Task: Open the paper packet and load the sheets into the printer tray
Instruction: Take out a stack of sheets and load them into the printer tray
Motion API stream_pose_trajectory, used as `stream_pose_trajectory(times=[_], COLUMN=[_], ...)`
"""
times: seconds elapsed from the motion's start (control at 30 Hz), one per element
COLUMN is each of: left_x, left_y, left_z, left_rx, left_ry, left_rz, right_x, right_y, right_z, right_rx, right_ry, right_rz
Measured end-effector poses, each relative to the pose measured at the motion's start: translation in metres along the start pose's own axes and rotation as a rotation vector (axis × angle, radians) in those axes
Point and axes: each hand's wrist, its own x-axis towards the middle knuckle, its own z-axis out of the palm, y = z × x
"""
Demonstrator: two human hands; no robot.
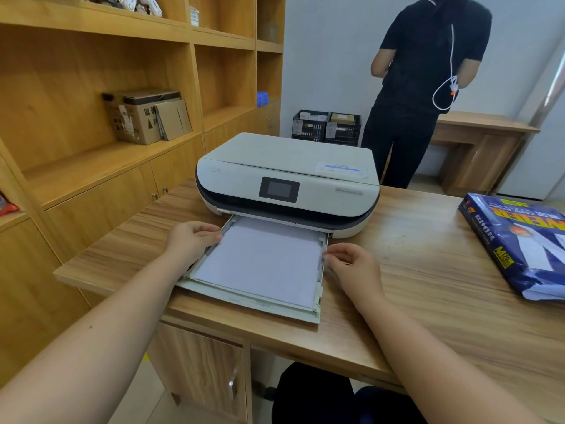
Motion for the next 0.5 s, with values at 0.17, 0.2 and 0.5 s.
stream_pose_trajectory(times=[0.17, 0.2, 0.5], left_x=[-0.0024, -0.0023, 0.0003], left_y=[-0.0020, -0.0020, -0.0039], left_z=[0.0013, 0.0015, -0.0015], left_rx=[-0.020, -0.020, -0.050], left_ry=[-0.015, -0.021, -0.057], left_rz=[0.021, 0.020, 0.019], right_x=[-0.0012, -0.0013, -0.0037], right_y=[-0.0014, -0.0014, -0.0053], right_z=[0.0015, 0.0014, 0.0002], right_rx=[-0.009, -0.018, -0.019], right_ry=[-0.033, -0.042, -0.045], right_rz=[0.011, 0.010, 0.019])
